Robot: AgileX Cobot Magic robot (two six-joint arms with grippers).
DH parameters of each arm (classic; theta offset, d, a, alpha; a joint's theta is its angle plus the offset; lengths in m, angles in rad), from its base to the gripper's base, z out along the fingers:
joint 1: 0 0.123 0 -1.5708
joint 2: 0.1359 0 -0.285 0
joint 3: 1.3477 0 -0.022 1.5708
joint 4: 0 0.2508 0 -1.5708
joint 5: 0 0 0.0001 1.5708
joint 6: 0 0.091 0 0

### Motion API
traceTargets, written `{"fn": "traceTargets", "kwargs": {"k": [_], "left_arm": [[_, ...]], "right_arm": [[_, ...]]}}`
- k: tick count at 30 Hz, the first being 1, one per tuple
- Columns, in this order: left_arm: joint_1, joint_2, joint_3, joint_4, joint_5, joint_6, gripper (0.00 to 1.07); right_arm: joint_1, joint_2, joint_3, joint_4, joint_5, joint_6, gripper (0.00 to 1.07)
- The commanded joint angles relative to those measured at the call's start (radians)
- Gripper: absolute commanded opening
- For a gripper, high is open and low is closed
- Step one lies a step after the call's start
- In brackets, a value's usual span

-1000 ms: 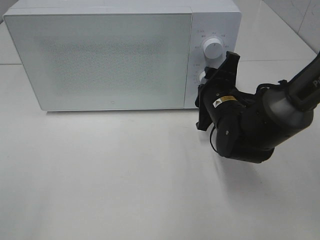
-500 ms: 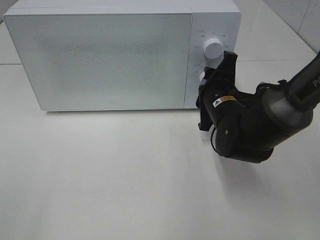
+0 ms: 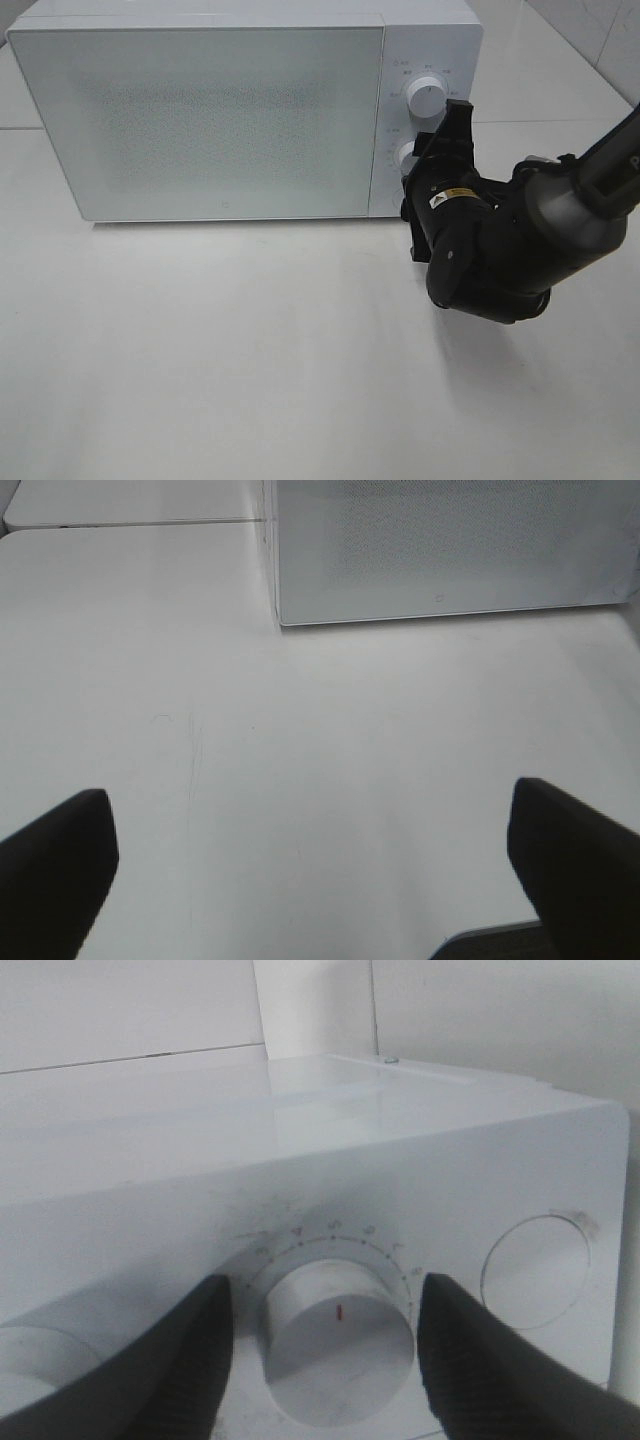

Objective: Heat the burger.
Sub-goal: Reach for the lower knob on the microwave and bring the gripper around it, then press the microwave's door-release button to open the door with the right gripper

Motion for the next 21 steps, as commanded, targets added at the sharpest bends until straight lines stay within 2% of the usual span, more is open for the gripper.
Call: {"fn": "traceTargets", "kwargs": {"k": [1,5,11,14,16,19,21], "left_arm": [[0.003,-0.015,0.004,-0.008,-0.002,-0.005,0.98],[0.003,-0.015,0.004,-0.008,-0.002,-0.005,0.98],[0.003,-0.015,0.004,-0.009,-0.002,-0.005,0.98],[0.003,-0.015,0.004,-0.009,-0.002,-0.005,0.98],[0.003,-0.015,0.004,-0.009,-0.002,-0.005,0.98],[0.003,-0.015,0.004,-0.009,-0.002,-0.005,0.98],[0.003,-0.015,0.004,-0.009,-0.002,-0.005,0.98]], "right_arm": [[-0.022,-0.022,-0.031,-0.007,-0.169,-0.049,0.66],[-0.022,-0.041,-0.023,-0.072,-0.075,-0.052,0.72],[-0.022,-0.084,0.029,-0.114,0.025,-0.103,0.72],[-0.022,-0.119,0.081,-0.150,0.079,-0.173,0.72],[-0.022,-0.169,0.155,-0.200,0.168,-0.242,0.72],[-0.022,-0.182,0.168,-0.208,0.194,-0.257,0.72],[-0.022,-0.229,0.224,-0.251,0.293,-0.369,0.71]]}}
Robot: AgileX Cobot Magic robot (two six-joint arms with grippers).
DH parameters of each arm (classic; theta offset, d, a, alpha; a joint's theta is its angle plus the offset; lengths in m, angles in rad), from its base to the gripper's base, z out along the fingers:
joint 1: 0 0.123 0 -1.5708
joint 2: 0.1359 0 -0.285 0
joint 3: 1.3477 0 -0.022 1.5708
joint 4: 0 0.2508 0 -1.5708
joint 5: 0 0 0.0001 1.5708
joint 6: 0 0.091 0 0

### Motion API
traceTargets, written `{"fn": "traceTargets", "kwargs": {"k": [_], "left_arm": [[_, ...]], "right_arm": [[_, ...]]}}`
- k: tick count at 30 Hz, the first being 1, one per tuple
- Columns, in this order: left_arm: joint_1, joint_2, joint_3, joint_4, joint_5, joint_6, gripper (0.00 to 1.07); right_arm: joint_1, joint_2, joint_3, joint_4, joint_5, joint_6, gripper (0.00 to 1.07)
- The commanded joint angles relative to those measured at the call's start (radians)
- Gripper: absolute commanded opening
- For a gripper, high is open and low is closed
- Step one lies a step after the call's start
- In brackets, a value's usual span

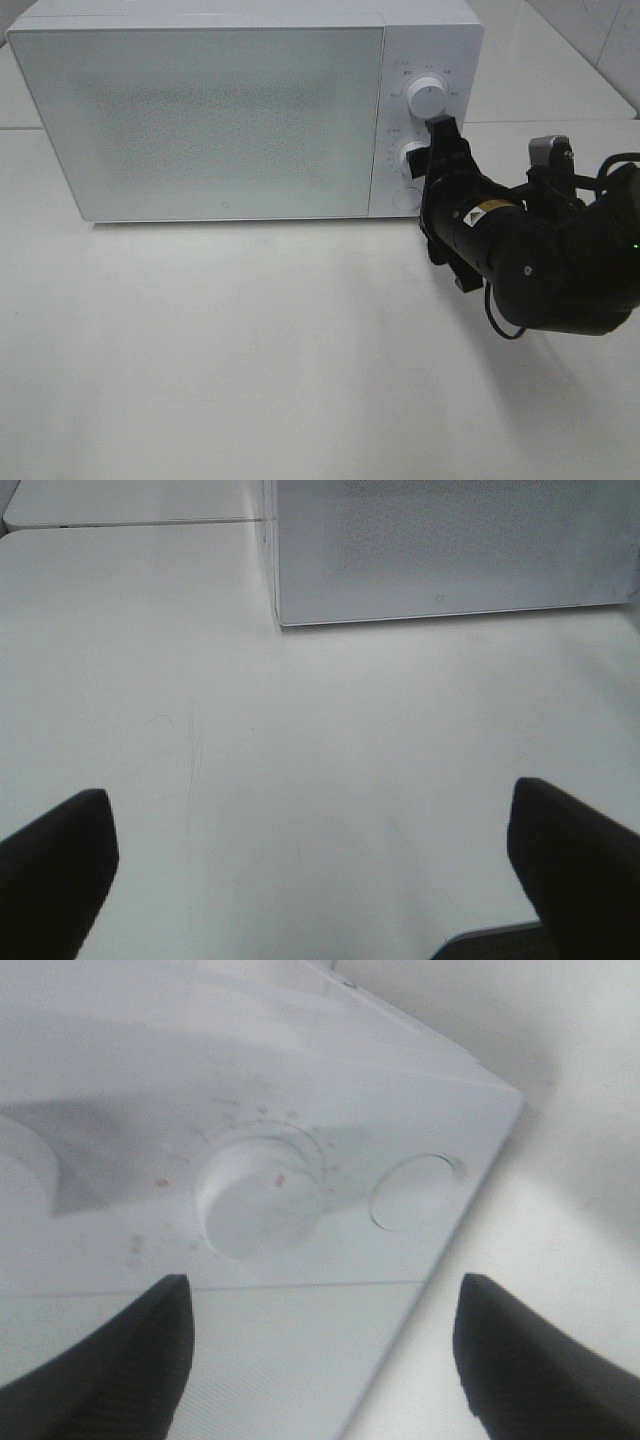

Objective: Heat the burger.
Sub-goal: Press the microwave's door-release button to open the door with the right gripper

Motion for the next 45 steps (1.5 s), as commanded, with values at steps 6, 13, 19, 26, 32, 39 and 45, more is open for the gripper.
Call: {"fn": "traceTargets", "kwargs": {"k": [6,13,19,26,32,39,45], "left_arm": [[0.003,-0.015,0.004,-0.009,-0.002,-0.005,0.98],[0.003,-0.015,0.004,-0.009,-0.002,-0.005,0.98],[0.003,-0.015,0.004,-0.009,-0.002,-0.005,0.98],[0.003,-0.015,0.004,-0.009,-0.002,-0.005,0.98],[0.003,-0.015,0.004,-0.009,-0.002,-0.005,0.98],[0.003,-0.015,0.004,-0.009,-0.002,-0.005,0.98],[0.003,-0.015,0.004,-0.009,-0.002,-0.005,0.98]], "right_arm": [[-0.004,-0.115,0.061,-0.099,0.268,-0.307,0.71],[-0.008,-0.224,0.062,-0.125,0.527,-0.662,0.71],[-0.008,-0.310,0.062,-0.125,0.695,-0.902,0.71],[-0.008,-0.419,0.049,-0.155,0.906,-1.067,0.71],[-0.008,-0.521,-0.008,-0.313,1.153,-1.057,0.71],[-0.008,-0.630,-0.030,-0.426,1.315,-1.028,0.71],[-0.008,-0.788,-0.030,-0.465,1.472,-1.022,0.71]]}}
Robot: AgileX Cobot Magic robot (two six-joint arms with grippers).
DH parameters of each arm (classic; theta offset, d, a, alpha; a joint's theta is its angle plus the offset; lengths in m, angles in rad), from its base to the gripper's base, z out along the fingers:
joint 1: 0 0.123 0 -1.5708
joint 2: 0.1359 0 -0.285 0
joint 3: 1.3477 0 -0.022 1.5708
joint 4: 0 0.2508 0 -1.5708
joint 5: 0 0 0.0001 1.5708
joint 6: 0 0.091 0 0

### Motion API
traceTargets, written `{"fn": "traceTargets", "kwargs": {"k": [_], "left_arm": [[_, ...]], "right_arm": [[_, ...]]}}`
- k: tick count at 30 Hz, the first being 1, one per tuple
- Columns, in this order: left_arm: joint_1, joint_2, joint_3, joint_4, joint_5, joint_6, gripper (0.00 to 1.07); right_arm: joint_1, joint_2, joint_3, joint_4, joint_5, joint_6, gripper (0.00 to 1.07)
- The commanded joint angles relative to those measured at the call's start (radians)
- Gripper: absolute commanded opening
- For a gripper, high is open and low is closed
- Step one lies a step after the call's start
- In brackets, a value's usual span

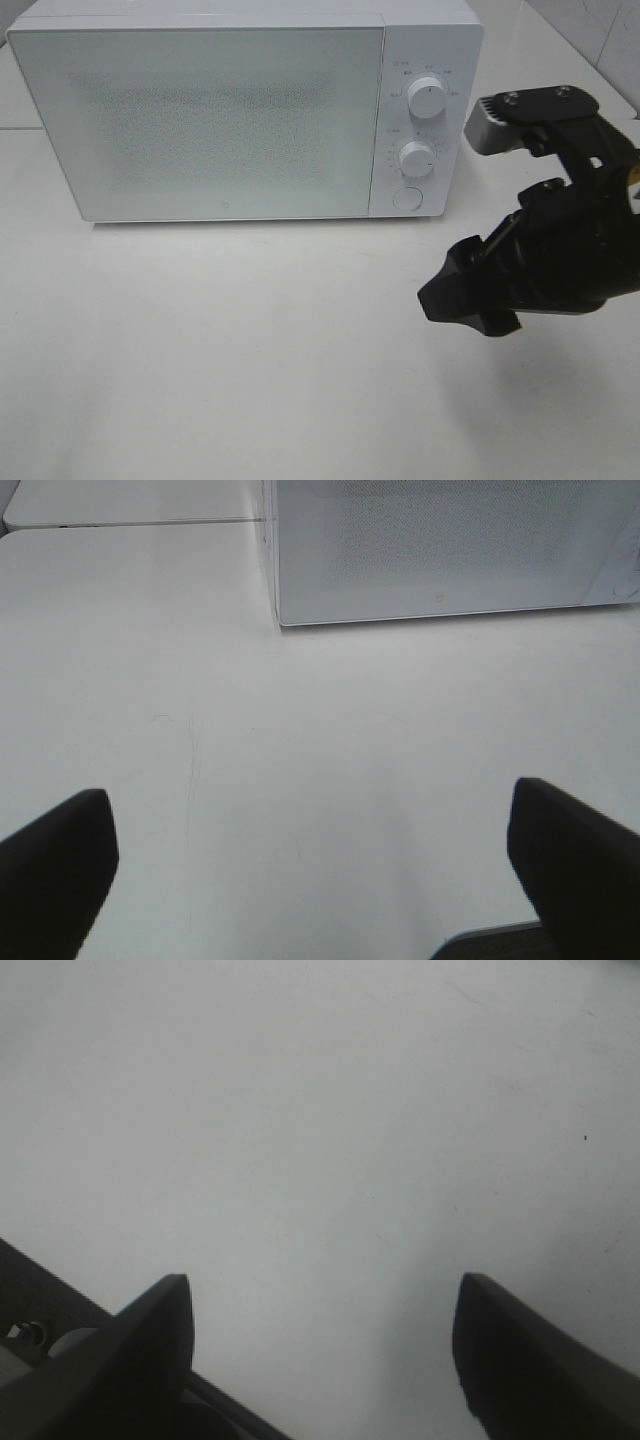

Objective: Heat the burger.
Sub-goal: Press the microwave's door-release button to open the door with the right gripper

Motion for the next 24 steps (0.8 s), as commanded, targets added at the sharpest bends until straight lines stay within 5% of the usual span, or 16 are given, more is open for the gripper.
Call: {"fn": "traceTargets", "kwargs": {"k": [1,24], "left_arm": [[0.003,-0.015,0.004,-0.008,-0.002,-0.005,0.98],[0.003,-0.015,0.004,-0.008,-0.002,-0.005,0.98]], "right_arm": [[-0.003,-0.089,-0.005,-0.019,0.091,0.008,0.71],[-0.003,-0.567,-0.005,-0.053,0.448,0.019,0.72]]}}
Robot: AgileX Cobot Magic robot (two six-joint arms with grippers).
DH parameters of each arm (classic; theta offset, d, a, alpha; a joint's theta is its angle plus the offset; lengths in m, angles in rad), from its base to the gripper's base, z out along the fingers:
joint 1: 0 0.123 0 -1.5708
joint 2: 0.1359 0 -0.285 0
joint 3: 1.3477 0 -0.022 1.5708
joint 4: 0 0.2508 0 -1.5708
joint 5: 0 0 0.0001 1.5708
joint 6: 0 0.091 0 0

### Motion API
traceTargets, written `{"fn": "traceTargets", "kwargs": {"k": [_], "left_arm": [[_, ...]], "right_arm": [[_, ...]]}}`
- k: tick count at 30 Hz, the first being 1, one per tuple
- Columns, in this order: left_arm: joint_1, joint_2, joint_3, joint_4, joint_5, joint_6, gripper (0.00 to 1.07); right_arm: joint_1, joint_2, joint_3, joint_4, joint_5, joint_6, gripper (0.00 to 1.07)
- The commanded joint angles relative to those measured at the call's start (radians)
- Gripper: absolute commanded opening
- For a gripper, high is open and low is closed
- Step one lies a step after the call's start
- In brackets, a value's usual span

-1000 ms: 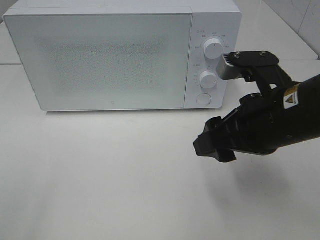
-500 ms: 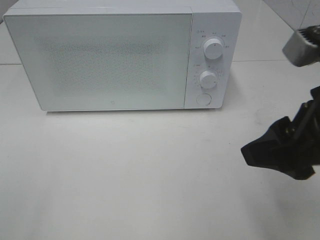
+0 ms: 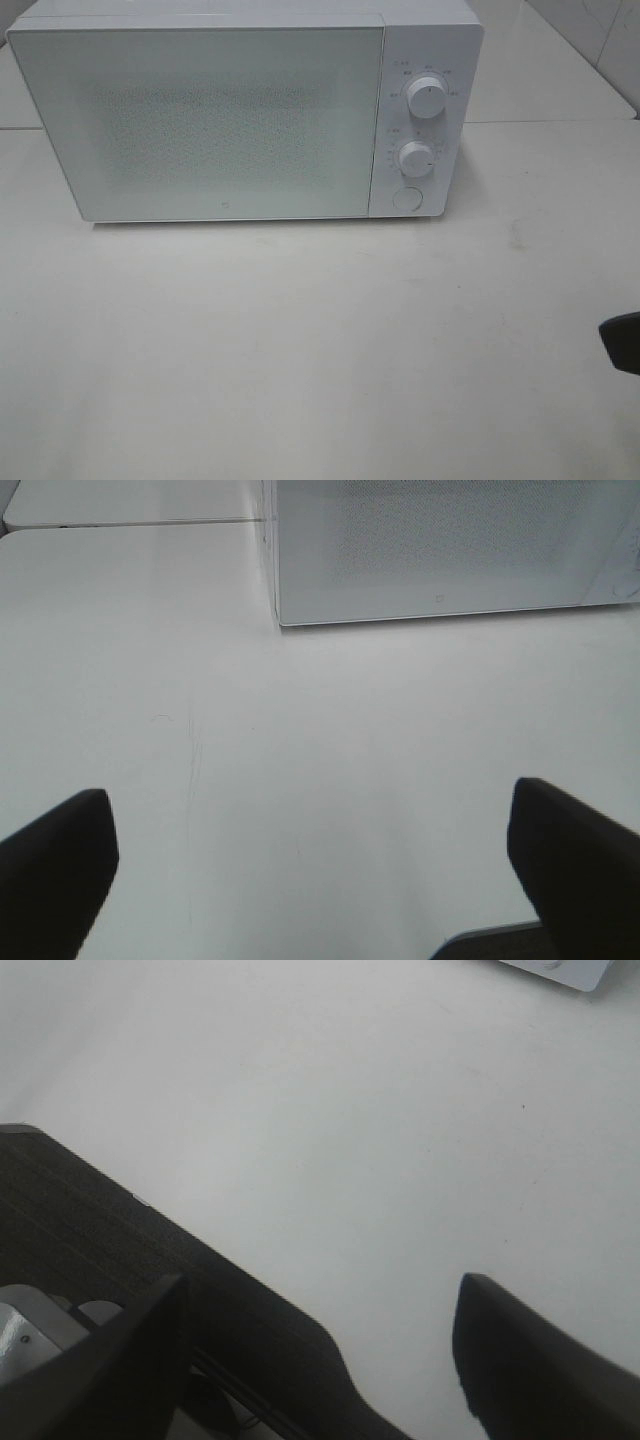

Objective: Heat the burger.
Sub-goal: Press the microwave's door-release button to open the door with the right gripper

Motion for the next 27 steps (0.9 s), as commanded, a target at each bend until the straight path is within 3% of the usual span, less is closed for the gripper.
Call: {"fn": "traceTargets", "kwargs": {"k": [1,8,15,27], "left_arm": [[0.003,-0.015,0.004,-0.008,-0.002,-0.005,0.98],[0.003,-0.015,0.004,-0.008,-0.002,-0.005,0.98],[0.003,-0.015,0.004,-0.008,-0.002,-0.005,0.98],[0.003,-0.015,0.004,-0.008,-0.002,-0.005,0.98]], "right_arm": [[-0.003,-0.059,-0.003,-0.020,0.052,0.022,0.72],[-0.027,-0.187,-0.002,-0.088,0.095,0.044,0.72],[-0.207,-0.358,0.029,-0.131,0.095,0.043,0.72],[-0.393,-0.540,0.118,-0.130,0.097,0.043,0.72]]}}
